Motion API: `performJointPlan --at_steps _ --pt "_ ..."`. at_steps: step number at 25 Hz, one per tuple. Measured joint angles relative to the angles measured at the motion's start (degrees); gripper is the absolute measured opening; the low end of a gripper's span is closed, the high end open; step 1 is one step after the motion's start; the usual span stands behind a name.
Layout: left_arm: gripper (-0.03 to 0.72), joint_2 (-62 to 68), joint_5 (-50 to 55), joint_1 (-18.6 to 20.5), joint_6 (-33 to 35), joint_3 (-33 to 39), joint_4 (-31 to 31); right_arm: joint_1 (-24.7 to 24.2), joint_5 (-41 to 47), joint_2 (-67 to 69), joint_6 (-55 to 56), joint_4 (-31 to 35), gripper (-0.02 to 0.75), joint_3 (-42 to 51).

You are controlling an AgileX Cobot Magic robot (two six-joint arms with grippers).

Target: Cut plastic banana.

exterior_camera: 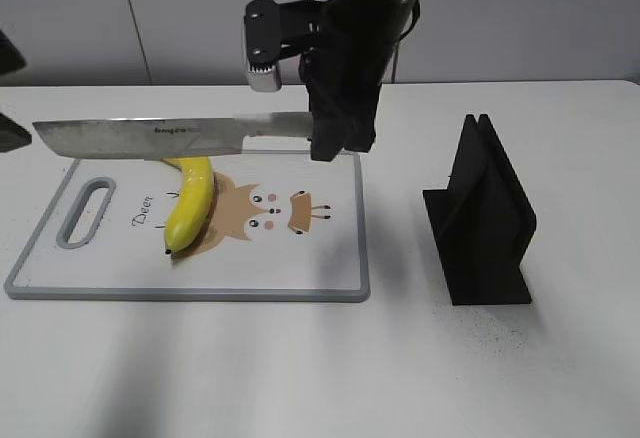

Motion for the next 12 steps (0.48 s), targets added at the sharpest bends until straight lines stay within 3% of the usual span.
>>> performJointPlan --at_steps 7,12 --pt "0.59 13.33 0.0 1.05 3.58 -7.65 -0.13 0.0 -0.83 0.0 0.0 0.0 0.18 -0.07" --pt "0.566 22.25 3.46 5.66 7.59 -17.09 -8.05 0.0 -0.78 0.0 -0.07 0.0 0.18 -0.07"
